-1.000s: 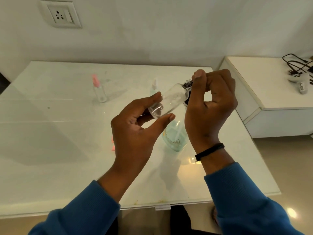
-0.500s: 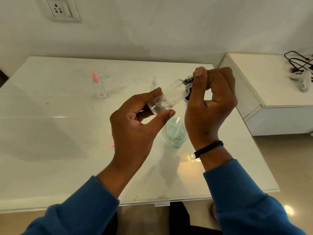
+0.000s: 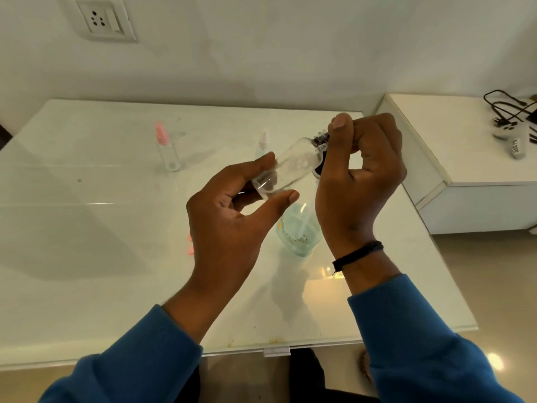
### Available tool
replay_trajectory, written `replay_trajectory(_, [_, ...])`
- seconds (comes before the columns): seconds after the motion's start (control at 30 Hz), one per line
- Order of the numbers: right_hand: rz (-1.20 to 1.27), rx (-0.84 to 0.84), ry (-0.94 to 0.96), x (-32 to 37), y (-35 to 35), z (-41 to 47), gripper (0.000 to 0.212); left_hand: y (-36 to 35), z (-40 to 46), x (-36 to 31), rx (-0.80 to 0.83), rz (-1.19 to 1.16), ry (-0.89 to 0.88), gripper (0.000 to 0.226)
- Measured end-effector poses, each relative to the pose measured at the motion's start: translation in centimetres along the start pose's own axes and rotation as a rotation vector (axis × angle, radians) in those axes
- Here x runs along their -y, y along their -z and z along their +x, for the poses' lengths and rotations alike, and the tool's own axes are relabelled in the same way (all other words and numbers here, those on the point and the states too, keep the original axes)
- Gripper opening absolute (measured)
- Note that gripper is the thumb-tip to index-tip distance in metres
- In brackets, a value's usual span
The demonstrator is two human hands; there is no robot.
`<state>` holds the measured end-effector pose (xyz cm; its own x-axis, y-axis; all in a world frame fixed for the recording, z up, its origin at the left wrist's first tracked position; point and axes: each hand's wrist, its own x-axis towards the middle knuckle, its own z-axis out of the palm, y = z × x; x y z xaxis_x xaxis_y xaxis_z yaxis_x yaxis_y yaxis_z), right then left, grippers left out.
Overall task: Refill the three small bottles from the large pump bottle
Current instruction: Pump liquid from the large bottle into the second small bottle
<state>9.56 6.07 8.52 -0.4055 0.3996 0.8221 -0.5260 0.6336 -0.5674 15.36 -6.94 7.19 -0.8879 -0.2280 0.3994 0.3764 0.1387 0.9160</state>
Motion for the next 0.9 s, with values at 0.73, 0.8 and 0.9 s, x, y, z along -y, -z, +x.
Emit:
replay_trajectory(0.73, [-0.008, 0.003, 0.023, 0.06, 0.12, 0.46, 0.037, 0.06, 0.06, -0.02, -0.008, 0.011, -0.002, 0.049])
replay_trajectory(0.8, [0.003, -0.004, 0.019, 0.0, 0.08, 0.15, 0.035, 0.08, 0.05, 0.03, -0.008, 0.013, -0.003, 0.049])
replay_trajectory(0.9, [0.025, -0.006, 0.006, -0.3, 0.02, -0.31, 0.033, 0.02, -0.06, 0.07, 0.0, 0.0, 0.007, 0.048])
